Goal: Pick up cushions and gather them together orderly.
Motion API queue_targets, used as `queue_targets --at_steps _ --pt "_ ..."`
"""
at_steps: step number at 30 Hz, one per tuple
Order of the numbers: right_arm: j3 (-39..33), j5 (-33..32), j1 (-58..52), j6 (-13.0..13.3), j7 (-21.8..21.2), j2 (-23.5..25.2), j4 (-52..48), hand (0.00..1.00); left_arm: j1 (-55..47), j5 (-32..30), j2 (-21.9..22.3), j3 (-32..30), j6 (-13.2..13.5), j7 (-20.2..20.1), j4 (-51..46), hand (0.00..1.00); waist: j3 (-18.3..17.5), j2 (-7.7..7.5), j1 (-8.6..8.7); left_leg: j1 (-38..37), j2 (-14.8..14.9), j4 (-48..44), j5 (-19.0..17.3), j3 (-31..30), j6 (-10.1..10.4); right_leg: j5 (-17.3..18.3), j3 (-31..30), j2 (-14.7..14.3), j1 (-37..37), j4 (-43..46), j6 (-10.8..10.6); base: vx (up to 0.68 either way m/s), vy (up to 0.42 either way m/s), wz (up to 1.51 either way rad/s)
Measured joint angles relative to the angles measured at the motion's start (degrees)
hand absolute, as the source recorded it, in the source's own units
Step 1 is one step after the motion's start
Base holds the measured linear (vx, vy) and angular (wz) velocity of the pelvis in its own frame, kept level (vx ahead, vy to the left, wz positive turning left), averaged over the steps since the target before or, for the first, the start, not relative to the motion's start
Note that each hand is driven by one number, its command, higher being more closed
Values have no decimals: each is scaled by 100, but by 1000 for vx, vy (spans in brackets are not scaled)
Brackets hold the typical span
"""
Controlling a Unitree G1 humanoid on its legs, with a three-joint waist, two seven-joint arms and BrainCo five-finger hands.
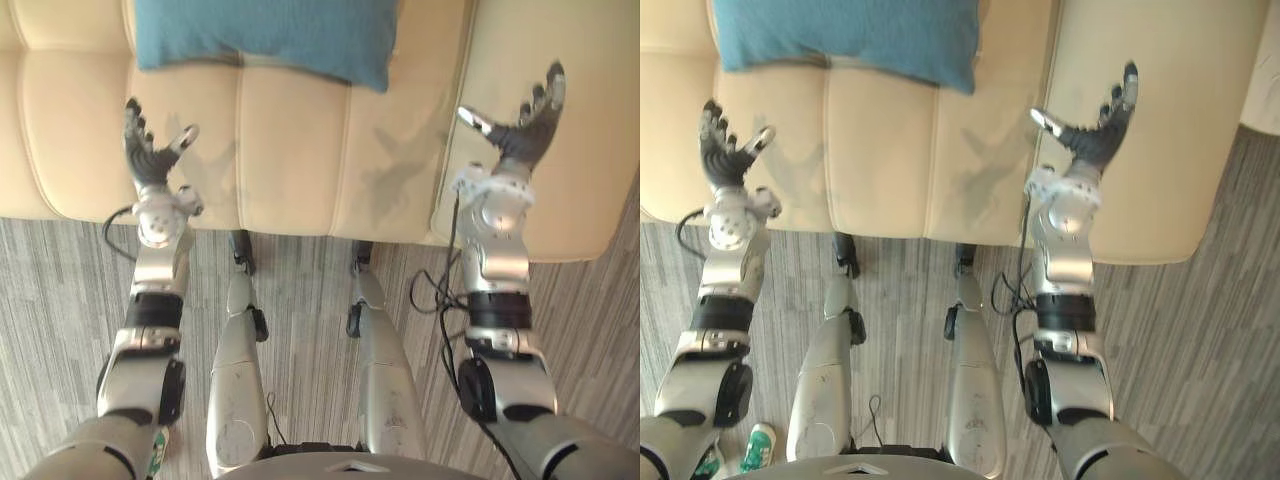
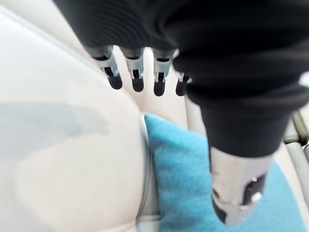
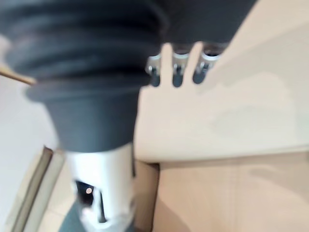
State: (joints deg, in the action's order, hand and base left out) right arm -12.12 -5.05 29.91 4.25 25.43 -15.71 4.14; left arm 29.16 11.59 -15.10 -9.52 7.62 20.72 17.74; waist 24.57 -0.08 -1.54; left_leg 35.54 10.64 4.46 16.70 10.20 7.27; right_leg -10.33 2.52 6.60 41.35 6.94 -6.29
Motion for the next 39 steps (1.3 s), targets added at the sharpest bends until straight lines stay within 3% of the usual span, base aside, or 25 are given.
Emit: queue_targets --at_steps 2,5,8,11,15,19,24,26,27,28,29,30,31,32,33,34,35,36,37,38,39 --pt "21 33 -703 78 -208 81 -406 0 -671 61 157 -170 65 -85 -448 0 -22 -2 -21 -399 -2 0 -81 22 2 222 3 14 -287 233 15 -25 -39 1" --pt "144 83 -1872 167 -580 434 -578 0 -1749 132 606 -179 136 -292 -589 0 -351 -32 -36 -953 9 -119 -321 18 -36 600 51 35 -789 478 35 33 -57 9" --pt "364 106 -2764 168 -898 725 -492 0 -2556 215 1012 -171 110 -520 -520 0 -650 -61 -57 -1300 31 -618 -746 13 -32 796 118 89 -1334 554 29 87 -50 4" --pt "482 472 -3509 145 -1298 1009 249 0 -3288 214 1277 -147 0 -861 3 0 -1113 -75 -72 -1853 45 -980 -1177 40 -11 958 115 107 -2040 481 26 114 -5 -3" --pt "344 740 -3770 9 -1606 1288 1709 0 -3616 154 1356 -169 -139 -1180 1123 0 -1537 -93 -58 -2332 41 -1010 -1374 84 21 951 119 107 -2667 133 25 101 24 -6" --pt "2 753 -3803 -136 -1772 1569 3321 0 -3652 55 1473 -571 -305 -1284 2643 0 -1898 -221 -49 -2873 4 -647 -1400 331 88 715 -36 83 -3140 -438 16 63 26 -24" --pt "-274 685 -3823 -242 -1787 1563 4299 0 -3642 -284 1432 -643 -462 -1278 3436 0 -1915 -255 -48 -3176 19 -742 -1524 558 135 563 -132 71 -3346 -424 -10 42 14 -27" --pt "-274 526 -3781 -280 -1786 1562 4460 0 -3596 -352 1447 -671 -479 -1273 3475 0 -1904 -258 -39 -3150 35 -1002 -1706 554 -5 534 1 76 -3297 -162 73 -51 3 -21" --pt "-312 515 -3760 -281 -1790 1526 4521 0 -3593 -427 1488 -680 -477 -1275 3468 0 -1937 -182 -88 -3149 178 -1032 -1748 557 -55 481 14 1 -3309 -117 171 -120 -4 -19" --pt "-442 431 -3582 -280 -1784 1601 4590 0 -3561 -506 1526 -783 -468 -1274 3460 0 -1894 -112 -53 -3135 265 -1069 -1698 550 -35 1249 167 60 -2859 1518 322 -112 -6 -1" --pt "-438 419 -3574 -272 -1783 1600 4616 0 -3553 -510 1506 -784 -462 -1274 3456 0 -1898 -165 -28 -3125 244 -1083 -1657 506 -28 1538 181 118 -2722 2246 301 -87 -85 55" --pt "-429 417 -3591 -281 -1784 1611 4702 0 -3550 -519 1456 -781 -460 -1275 3450 0 -1918 -307 -24 -3089 176 -1164 -1620 308 -14 1868 179 249 -2673 3550 169 -90 -150 84" --pt "-418 418 -3580 -281 -1783 1645 4904 0 -3606 -520 1425 -811 -478 -1272 3464 0 -1985 -422 -62 -3003 106 -1236 -1545 139 79 1893 178 310 -2746 3802 83 -103 -172 76" --pt "-412 420 -3563 -291 -1782 1662 4931 0 -3613 -517 1406 -853 -480 -1269 3476 0 -1997 -445 -99 -3004 49 -1221 -1509 110 76 1920 204 297 -2748 3711 23 -78 -134 33" --pt "-396 428 -3503 -291 -1778 1654 4917 0 -3538 -510 1524 -920 -484 -1251 3480 0 -2051 -421 -232 -2875 67 -1079 -1373 63 -34 1946 303 165 -2768 3268 -13 -69 -73 -7" --pt "-389 432 -3397 -293 -1769 1594 4916 0 -3529 -509 1610 -913 -486 -1236 3479 0 -2079 -237 -306 -2740 68 -1031 -1292 65 -94 1982 308 49 -2858 2795 8 -159 -56 -26" --pt "-379 431 -3206 -293 -1740 1522 4898 0 -3529 -506 1711 -861 -473 -1231 3475 0 -2063 -111 -338 -2481 105 -1005 -1097 139 -43 2240 377 7 -2923 2273 156 -182 -40 -21" --pt "-366 430 -3130 -295 -1736 1544 4907 0 -3484 -505 1664 -826 -473 -1224 3487 0 -2016 -143 -327 -2383 59 -1026 -1057 173 -27 2365 460 81 -2932 2110 194 -250 -75 -12" --pt "-356 431 -2973 -307 -1737 1565 4924 0 -3335 -505 1614 -766 -480 -1212 3602 0 -1895 -72 -332 -2251 62 -1042 -986 153 -34 2423 528 49 -2965 1760 171 -250 -91 7" --pt "-350 431 -2948 -319 -1729 1571 4867 0 -3324 -505 1640 -648 -483 -1210 3636 0 -1778 139 -310 -2273 222 -1014 -948 91 -50 2230 647 -145 -3161 1456 224 -264 -66 5" --pt "-332 432 -2956 -319 -1727 1576 4852 0 -3333 -505 1651 -614 -483 -1210 3639 0 -1783 161 -307 -2280 248 -1014 -953 85 -44 2215 665 -170 -3178 1432 240 -244 -25 15"
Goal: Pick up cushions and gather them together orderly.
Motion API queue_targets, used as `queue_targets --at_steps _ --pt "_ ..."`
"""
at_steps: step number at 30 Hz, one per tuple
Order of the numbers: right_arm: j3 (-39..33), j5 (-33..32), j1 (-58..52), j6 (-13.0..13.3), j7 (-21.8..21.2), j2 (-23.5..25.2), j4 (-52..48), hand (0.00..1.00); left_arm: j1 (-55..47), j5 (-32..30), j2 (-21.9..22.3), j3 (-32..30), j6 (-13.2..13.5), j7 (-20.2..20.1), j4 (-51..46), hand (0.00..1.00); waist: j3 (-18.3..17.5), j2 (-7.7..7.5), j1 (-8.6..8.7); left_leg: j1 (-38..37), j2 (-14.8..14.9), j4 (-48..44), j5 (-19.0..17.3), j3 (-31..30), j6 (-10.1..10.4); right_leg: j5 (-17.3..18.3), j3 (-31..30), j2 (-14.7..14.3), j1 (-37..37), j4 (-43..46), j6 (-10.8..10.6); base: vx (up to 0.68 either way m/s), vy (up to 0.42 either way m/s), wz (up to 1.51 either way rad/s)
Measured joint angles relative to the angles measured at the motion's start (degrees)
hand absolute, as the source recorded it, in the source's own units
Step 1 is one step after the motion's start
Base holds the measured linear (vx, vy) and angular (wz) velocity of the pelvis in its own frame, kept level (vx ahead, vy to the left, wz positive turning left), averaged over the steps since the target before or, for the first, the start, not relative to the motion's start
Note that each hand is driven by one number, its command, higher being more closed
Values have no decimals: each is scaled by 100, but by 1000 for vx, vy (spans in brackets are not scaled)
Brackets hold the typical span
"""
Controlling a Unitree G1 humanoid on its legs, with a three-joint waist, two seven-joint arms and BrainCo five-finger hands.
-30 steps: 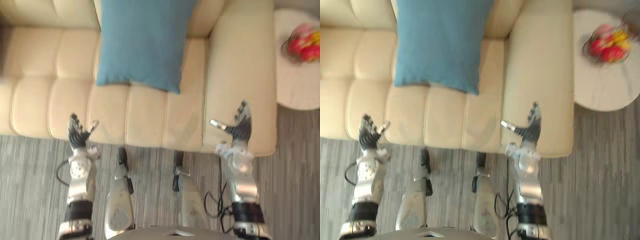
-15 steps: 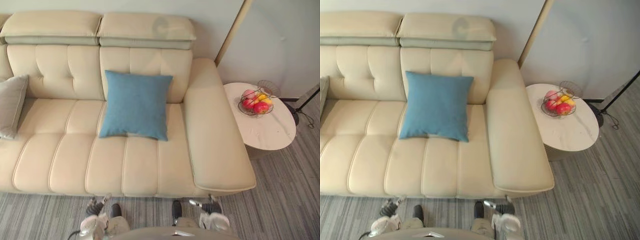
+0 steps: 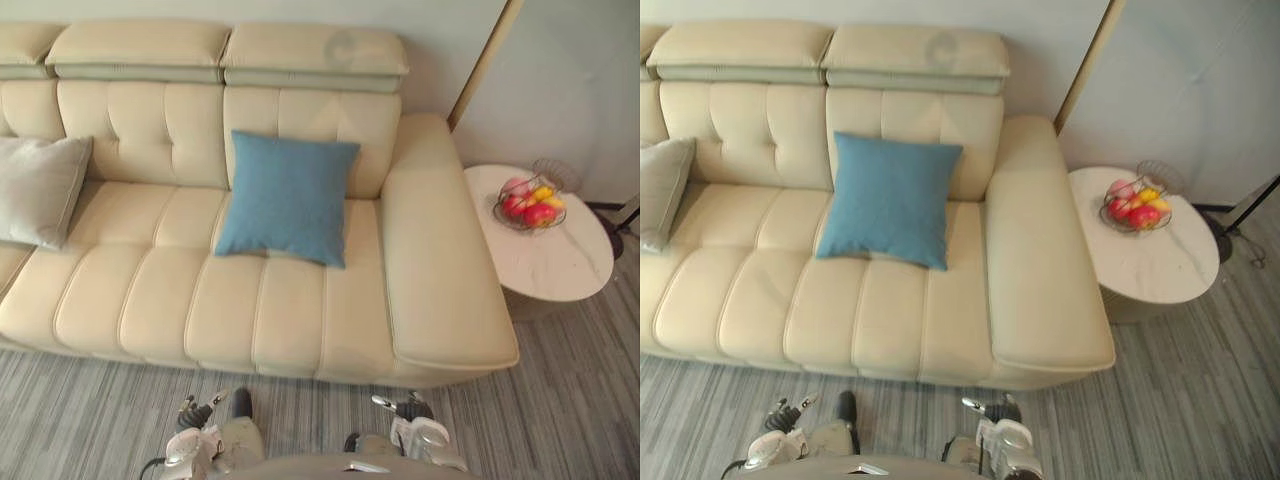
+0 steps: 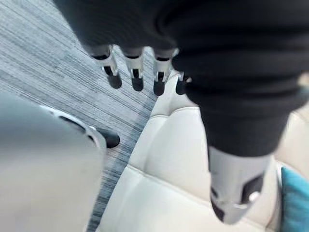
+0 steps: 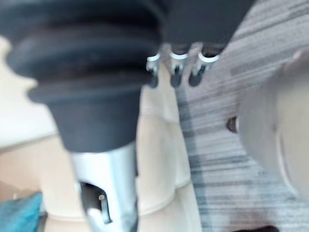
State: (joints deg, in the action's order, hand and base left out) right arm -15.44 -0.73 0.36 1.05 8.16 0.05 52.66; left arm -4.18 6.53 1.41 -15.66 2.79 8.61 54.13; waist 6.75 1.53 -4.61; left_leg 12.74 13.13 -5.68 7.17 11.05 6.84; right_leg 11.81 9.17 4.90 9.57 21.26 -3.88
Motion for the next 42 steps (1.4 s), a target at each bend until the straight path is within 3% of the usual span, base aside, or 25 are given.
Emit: queue_targets --at_steps 3,4,6,7,8,9,11,14,18,25,28,36,39,40,41,42 --pt "76 5 -143 -7 64 -39 1 0 -46 2 4 139 19 17 -21 0 13 -27 47 -185 20 166 -268 138 -46 -44 124 69 -147 -52 112 -185 2 22" --pt "68 5 -186 0 75 1 1 0 -22 2 -77 168 17 13 -64 0 49 -193 94 -123 -25 -49 -444 266 -155 -150 144 206 -136 -175 220 -127 76 2" --pt "-67 3 -194 -3 78 -60 6 0 14 -9 -108 167 19 1 -58 0 62 -207 141 58 -175 -1350 -627 173 -292 -308 167 387 -88 -224 129 -127 129 -5" --pt "-145 1 -251 -4 78 -68 7 0 -12 -63 -90 170 15 -7 -16 0 55 -193 203 -13 -288 -1906 -1273 137 -289 -363 104 446 -73 -244 46 -114 214 -16" --pt "-216 -7 -313 -3 72 -72 -4 0 -26 -116 -46 162 5 -11 76 0 28 -124 227 -156 -296 -1928 -1677 88 -168 -428 38 396 -34 -272 -36 -90 196 -18" --pt "-283 -3 -319 1 67 -78 36 0 -21 -124 -47 149 -2 -13 90 0 12 -51 250 -197 -322 -1798 -1768 46 -166 -455 10 367 -34 -295 -68 -87 166 -27" --pt "-413 -8 -331 -30 54 37 272 0 -78 -130 -210 110 -37 -14 153 0 -118 -325 301 -519 -657 -975 -1521 306 -224 -866 -246 466 -207 -1023 -159 -46 138 -27" --pt "-622 -57 -443 -33 56 129 317 0 -100 -223 -289 119 -54 -14 234 0 -201 -446 367 -797 -919 -501 -1429 312 -274 -1222 -390 534 -487 -1600 -45 23 105 -17" --pt "-782 -64 -422 -86 51 102 508 0 -96 -240 -322 182 -115 -24 429 0 -313 -412 414 -1108 -1091 -82 -1260 279 -289 -1309 -470 560 -683 -1847 -93 70 63 -15" --pt "-1062 -62 -271 -129 50 -60 865 0 -43 -444 -340 207 -156 -76 613 0 -349 -313 445 -1481 -1108 100 -1123 -17 -381 -1321 -379 466 -1116 -2098 -97 105 -21 2" --pt "-1061 -53 -237 -136 48 -77 933 0 -42 -454 -338 174 -156 -93 667 0 -348 -313 438 -1708 -1105 233 -1125 -24 -380 -1256 -375 447 -1275 -2110 17 20 -13 0" --pt "-1060 -53 -245 -137 -11 -88 952 0 -40 -457 -360 48 -156 -162 689 0 -314 -378 446 -1926 -1109 394 -1117 44 -376 -1286 -460 444 -1352 -2129 -7 -48 -6 -6" --pt "-1059 -66 -233 -138 -13 -39 945 0 -24 -457 -308 -206 -159 -165 634 0 -240 -327 410 -1698 -932 -189 -1480 285 -285 -1276 -724 343 -1209 -2082 -15 -72 -26 -43" --pt "-1049 -100 -240 -137 -11 -23 888 0 -3 -460 -284 -351 -159 -163 602 0 -213 -398 370 -1547 -843 -585 -1669 285 -238 -1297 -891 265 -1111 -2044 -35 -63 -35 -69" --pt "-1050 -117 -236 -129 -11 -27 867 0 29 -457 -229 -480 -158 -165 598 0 -180 -325 318 -1398 -816 -957 -1860 -17 -262 -1300 -1023 195 -1008 -2008 -53 -70 -37 -95" --pt "-1052 -118 -225 -129 -7 -43 869 0 55 -454 -143 -570 -157 -156 600 0 -183 -277 257 -1194 -838 -1261 -2127 -717 -295 -1338 -1262 63 -798 -1966 -109 -62 5 -113"
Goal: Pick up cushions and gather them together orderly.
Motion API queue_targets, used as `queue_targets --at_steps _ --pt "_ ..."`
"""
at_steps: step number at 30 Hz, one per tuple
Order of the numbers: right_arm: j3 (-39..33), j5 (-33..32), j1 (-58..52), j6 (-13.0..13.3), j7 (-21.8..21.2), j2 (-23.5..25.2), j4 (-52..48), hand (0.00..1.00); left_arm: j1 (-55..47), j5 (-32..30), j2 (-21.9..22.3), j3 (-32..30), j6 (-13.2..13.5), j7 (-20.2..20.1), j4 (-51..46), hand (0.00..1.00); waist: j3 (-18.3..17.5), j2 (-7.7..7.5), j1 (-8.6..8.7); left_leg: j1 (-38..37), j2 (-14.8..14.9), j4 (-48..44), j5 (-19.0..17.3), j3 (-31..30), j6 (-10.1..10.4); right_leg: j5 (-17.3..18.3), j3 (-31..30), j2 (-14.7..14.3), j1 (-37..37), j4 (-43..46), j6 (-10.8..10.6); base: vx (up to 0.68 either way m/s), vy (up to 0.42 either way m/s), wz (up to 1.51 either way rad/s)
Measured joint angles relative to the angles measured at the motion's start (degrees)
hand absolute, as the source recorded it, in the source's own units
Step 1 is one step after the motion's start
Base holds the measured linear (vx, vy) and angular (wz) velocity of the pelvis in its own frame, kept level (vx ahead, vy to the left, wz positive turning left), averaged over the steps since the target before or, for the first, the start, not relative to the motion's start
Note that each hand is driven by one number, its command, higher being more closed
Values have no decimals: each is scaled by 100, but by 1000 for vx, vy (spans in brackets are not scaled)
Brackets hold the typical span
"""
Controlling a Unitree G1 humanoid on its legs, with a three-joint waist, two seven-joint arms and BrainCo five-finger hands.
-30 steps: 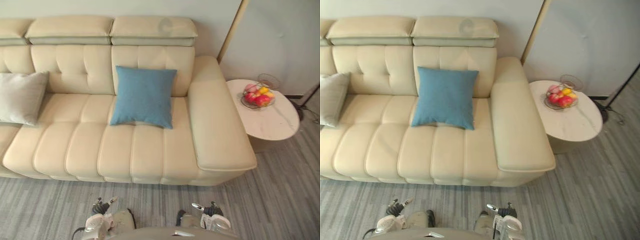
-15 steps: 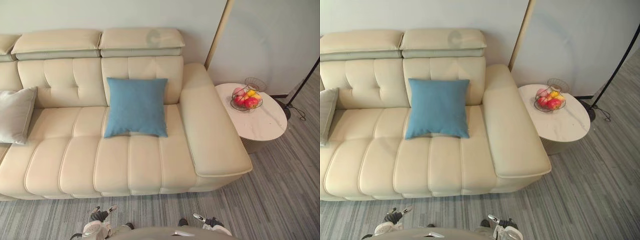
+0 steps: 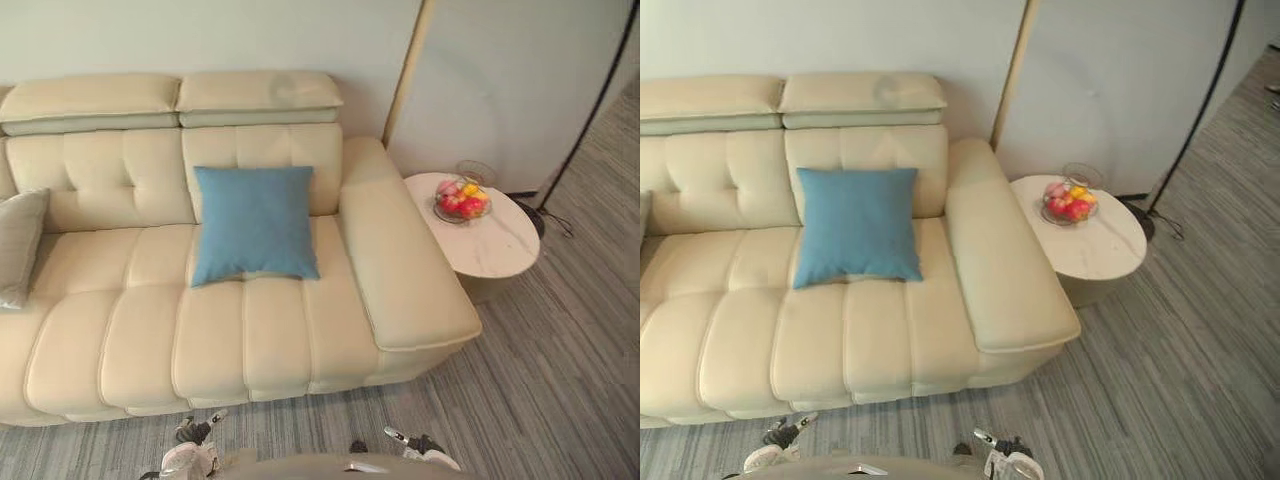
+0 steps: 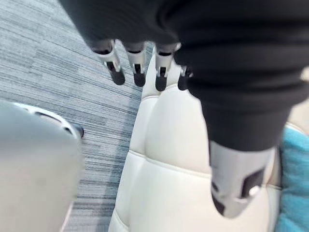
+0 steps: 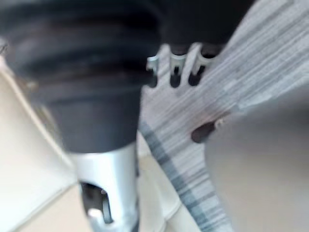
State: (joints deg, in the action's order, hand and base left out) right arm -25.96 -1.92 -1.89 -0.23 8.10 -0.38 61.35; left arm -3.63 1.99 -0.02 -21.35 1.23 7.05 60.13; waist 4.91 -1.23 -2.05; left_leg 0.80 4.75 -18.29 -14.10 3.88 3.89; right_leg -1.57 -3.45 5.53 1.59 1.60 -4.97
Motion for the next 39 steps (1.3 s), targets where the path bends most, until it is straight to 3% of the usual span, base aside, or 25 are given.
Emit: queue_targets --at_steps 1,3,5,6,7,8,9,11,13,14,15,16,17,18,19,20,21,23,24,26,30,32,34,35,39 --pt "14 -11 28 2 2 -9 -16 0 35 2 64 -7 -2 13 3 0 13 89 -4 74 4 -114 -169 -113 -8 -32 -221 -77 149 42 9 -54 21 -106" --pt "115 -39 10 1 8 -7 -243 0 98 -5 80 6 -4 12 -5 0 104 51 122 83 50 -212 -287 245 -22 -77 -470 -124 328 149 27 -48 59 -96" --pt "294 -43 -15 -14 7 32 -418 0 136 -8 67 4 -5 17 -39 0 149 65 84 121 189 -380 -453 783 -10 -267 -919 -294 636 260 -19 -59 80 -143" --pt "443 -49 31 -11 13 34 -438 0 147 -16 55 9 -5 23 -53 0 137 29 37 149 268 -362 -465 1182 -13 -486 -1009 -396 844 266 -15 -48 46 -186" --pt "573 -49 128 -9 18 42 -439 0 185 -81 52 18 -6 29 -52 0 137 22 17 163 396 -330 -463 1601 -19 -746 -883 -500 1059 195 166 -59 15 -242" --pt "576 -48 350 -10 24 106 -442 0 250 -136 52 106 -9 33 -59 0 145 55 11 199 603 -336 -446 2224 -43 -725 -70 -581 1444 424 488 -32 -22 -203" --pt "571 -46 378 -13 30 121 -448 0 262 -161 54 138 -10 34 -75 0 150 55 4 185 634 -336 -445 2410 -41 -554 376 -556 1616 675 548 30 -30 -195" --pt "571 -44 390 -6 77 143 -477 0 318 -208 96 254 -16 38 -137 0 162 70 15 94 689 -512 -444 3078 -39 -102 2143 -359 1756 1218 1057 86 -22 -171" --pt "665 -42 380 5 82 135 -556 0 352 -211 110 276 -18 53 -148 0 243 112 -18 56 797 -1123 -369 3211 -171 -440 3119 -427 1648 1150 1859 54 -91 -220" --pt "688 -37 406 17 93 76 -598 0 407 -211 158 313 -17 61 -55 0 267 246 -32 -45 788 -175 -256 3089 -479 -453 3435 -540 1460 795 1766 19 -126 -211" --pt "643 -25 421 -5 101 -24 -643 0 400 -210 245 374 -10 68 -77 0 316 358 -42 -204 795 35 -189 3076 66 149 3796 -420 1456 1203 1854 27 -102 -158" --pt "629 -1 439 -23 124 -136 -608 0 414 -211 280 497 4 99 -87 0 328 345 -9 -407 725 111 -237 3296 151 909 4052 -52 1512 2107 1650 117 -92 -93" --pt "621 0 371 -25 122 -195 -566 0 416 -211 249 670 -4 104 -39 0 309 466 60 -460 781 66 -314 3478 248 1440 3927 188 1571 2715 1455 147 -117 -93" --pt "661 0 339 -5 125 -247 -539 0 413 -211 211 696 -10 99 19 0 302 409 79 -510 851 -96 -414 3604 318 1666 3777 289 1479 2803 1228 203 -179 -106" --pt "703 -8 404 1 126 -244 -405 0 406 -210 163 707 -14 102 137 0 352 495 0 -530 1095 -568 -561 3723 388 1762 3688 85 1399 2747 961 208 -239 -99" --pt "743 -27 411 1 140 -279 -362 0 392 -209 130 771 -34 101 183 0 387 556 42 -378 1462 -1249 -530 3598 301 1758 3526 -201 1272 2563 968 212 -277 -97" --pt "730 -61 350 -6 197 -303 -355 0 354 -207 110 800 -37 93 155 0 438 601 57 -134 1838 -2172 -405 3278 -41 1679 3421 -458 1032 2346 1103 185 -309 -69" --pt "726 -130 236 1 271 -299 -333 0 288 -192 102 787 -19 92 -20 0 470 606 8 234 2097 -3478 -437 2616 -480 1670 3181 -723 703 2156 1122 181 -224 -86" --pt "722 -278 222 3 326 -300 -253 0 281 -191 102 791 -7 99 -103 0 524 591 -7 548 1882 -3998 -517 1942 -340 1659 2919 -851 409 1996 1142 234 -133 -115" --pt "668 -350 232 4 332 -303 -186 0 287 -189 122 804 1 96 -132 0 546 586 -20 932 1470 -3949 -577 1376 -220 1614 2572 -975 238 1792 1165 216 -58 -116" --pt "504 -464 257 3 390 -305 -215 0 297 -108 232 795 4 99 -362 0 584 622 -116 1611 690 -2424 -579 637 -207 1484 1673 -1163 -150 1364 1050 201 72 -116" --pt "495 -481 252 4 480 -291 -218 0 292 -107 251 803 3 99 -445 0 587 606 -210 1730 208 -982 -274 -156 76 1567 1094 -1175 -244 1263 872 225 166 -133" --pt "483 -485 220 3 497 -271 -223 0 282 -108 247 806 7 99 -445 0 564 583 -233 1652 52 -644 393 -468 -104 1651 660 -1181 -358 1190 733 296 213 -119" --pt "475 -484 202 1 498 -218 -298 0 282 -109 235 797 2 94 -445 0 550 547 -225 1600 42 -681 615 -388 -128 1734 459 -1147 -371 1232 629 405 275 -102" --pt "268 -445 117 2 480 72 -568 0 302 -115 62 854 3 89 -507 0 505 157 -314 1224 31 -641 238 439 -426 1909 447 -732 119 2389 159 365 201 -94"
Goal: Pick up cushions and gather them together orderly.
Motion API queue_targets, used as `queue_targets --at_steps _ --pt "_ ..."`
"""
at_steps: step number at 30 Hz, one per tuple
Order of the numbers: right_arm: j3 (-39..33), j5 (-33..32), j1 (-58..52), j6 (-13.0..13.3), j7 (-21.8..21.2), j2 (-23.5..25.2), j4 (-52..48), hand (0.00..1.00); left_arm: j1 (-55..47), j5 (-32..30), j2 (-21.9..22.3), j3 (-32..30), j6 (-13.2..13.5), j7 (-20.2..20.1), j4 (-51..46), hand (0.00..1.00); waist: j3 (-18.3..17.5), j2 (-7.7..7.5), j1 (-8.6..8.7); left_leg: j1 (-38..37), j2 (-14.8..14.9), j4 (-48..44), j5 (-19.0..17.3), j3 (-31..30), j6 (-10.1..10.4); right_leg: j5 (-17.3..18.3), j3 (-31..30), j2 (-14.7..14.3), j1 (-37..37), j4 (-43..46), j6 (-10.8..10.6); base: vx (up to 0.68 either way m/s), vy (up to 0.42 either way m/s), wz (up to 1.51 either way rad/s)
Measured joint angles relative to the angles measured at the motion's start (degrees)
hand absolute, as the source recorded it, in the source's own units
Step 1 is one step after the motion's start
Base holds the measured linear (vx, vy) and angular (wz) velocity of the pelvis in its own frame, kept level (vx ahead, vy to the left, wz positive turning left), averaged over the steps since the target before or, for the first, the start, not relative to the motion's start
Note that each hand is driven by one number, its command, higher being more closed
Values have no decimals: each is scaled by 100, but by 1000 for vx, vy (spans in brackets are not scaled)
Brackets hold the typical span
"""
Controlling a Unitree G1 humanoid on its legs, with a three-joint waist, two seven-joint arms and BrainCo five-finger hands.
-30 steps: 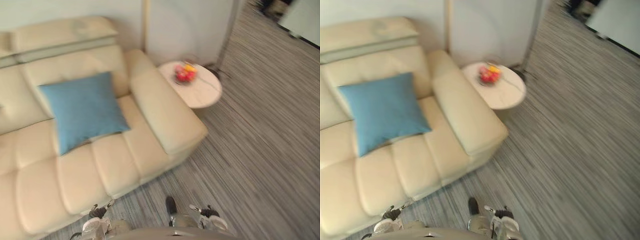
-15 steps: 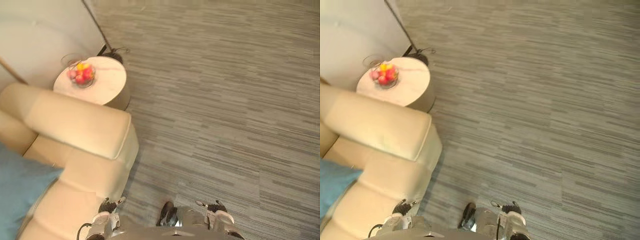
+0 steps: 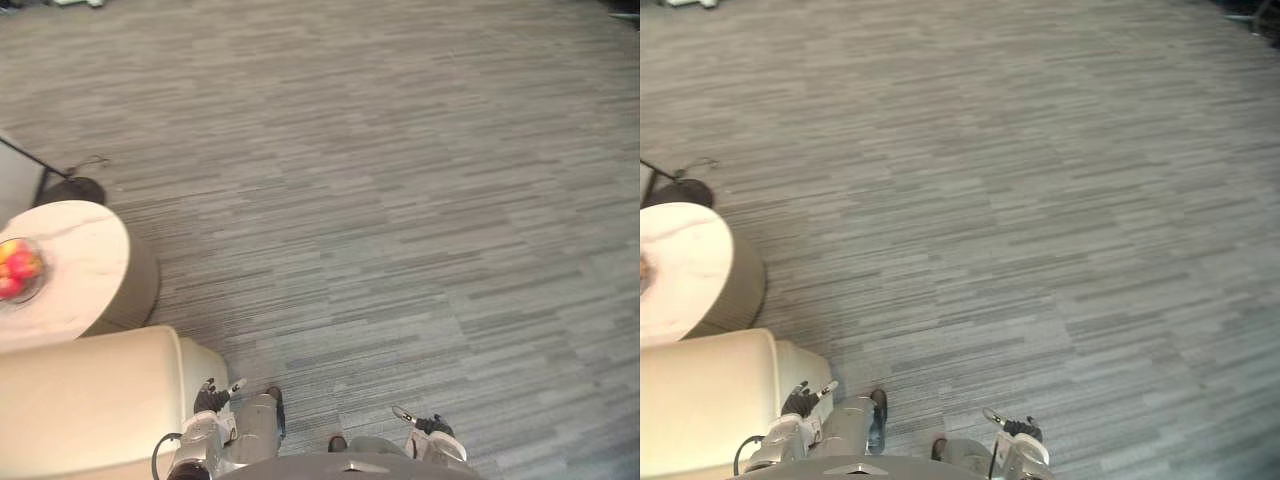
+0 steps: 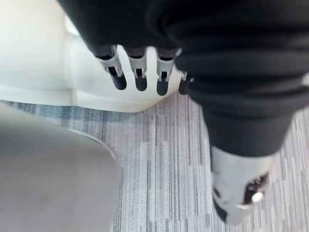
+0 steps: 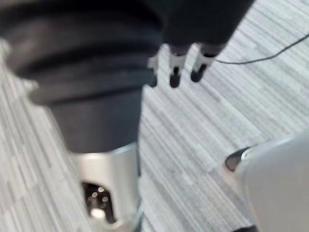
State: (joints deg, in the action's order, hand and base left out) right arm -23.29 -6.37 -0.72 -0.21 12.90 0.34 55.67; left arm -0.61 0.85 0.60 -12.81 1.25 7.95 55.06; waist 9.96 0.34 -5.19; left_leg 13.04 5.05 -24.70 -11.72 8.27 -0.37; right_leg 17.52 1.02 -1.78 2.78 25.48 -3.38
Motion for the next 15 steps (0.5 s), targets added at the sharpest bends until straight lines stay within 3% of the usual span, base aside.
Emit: queue_targets --at_steps 1,2,3,4,6,7,9,12,13,14,15 --pt "28 5 32 12 -22 44 -84 0 1 -4 -52 134 -9 6 43 0 9 -18 29 -268 18 122 -88 241 -71 18 362 245 382 888 -279 258 181 -89" --pt "55 8 122 11 -26 32 -62 0 4 -7 -96 225 -9 11 91 0 15 -19 36 -474 22 220 -103 440 -96 94 755 540 631 1416 -290 231 172 -86" --pt "59 9 165 0 -27 24 -41 0 3 -7 -117 274 -7 9 118 0 23 -10 39 -593 37 297 -103 555 -96 128 1001 694 692 1543 -238 232 151 -89" --pt "102 10 288 2 -28 12 37 0 -11 0 -184 346 -7 10 206 0 39 23 45 -929 111 537 -102 801 -96 181 1927 1145 722 1468 -87 147 81 -72" --pt "258 25 445 -5 -32 12 242 0 -34 5 -276 338 -6 46 241 0 65 65 35 -1136 205 720 -100 1085 -91 93 2878 1432 747 1031 117 162 15 -87" --pt "354 104 571 -12 -37 16 446 0 -72 9 -369 324 -6 56 248 0 27 -30 18 -1240 213 880 -68 1324 -38 -347 3613 1532 790 229 253 156 -20 -85" --pt "388 175 578 0 -37 -26 464 0 -44 6 -483 309 -8 55 291 0 -3 -232 31 -1319 37 1000 -91 1377 107 -1205 3598 1469 888 -516 460 147 -71 -53" --pt "386 174 573 -2 -31 -323 625 0 -14 -6 -338 318 -10 67 404 0 26 122 45 -1356 285 1036 -51 1390 243 -1390 3270 972 796 -1096 493 175 -93 -58" --pt "384 172 552 -4 -29 -324 631 0 -11 -9 -342 333 -12 68 415 0 29 150 48 -1301 347 889 -74 1386 275 -1383 3236 923 791 -1140 503 115 -84 -53" --pt "364 145 508 8 -24 -338 609 0 -4 -6 -356 346 -12 59 413 0 58 206 72 -1121 531 347 -157 1340 394 -1339 3207 801 704 -1275 532 58 -88 -34" --pt "369 128 477 26 -20 -385 610 0 19 0 -360 345 -7 58 406 0 91 257 89 -841 808 -550 -218 1214 384 -1306 3128 623 538 -1434 582 112 -140 -46"
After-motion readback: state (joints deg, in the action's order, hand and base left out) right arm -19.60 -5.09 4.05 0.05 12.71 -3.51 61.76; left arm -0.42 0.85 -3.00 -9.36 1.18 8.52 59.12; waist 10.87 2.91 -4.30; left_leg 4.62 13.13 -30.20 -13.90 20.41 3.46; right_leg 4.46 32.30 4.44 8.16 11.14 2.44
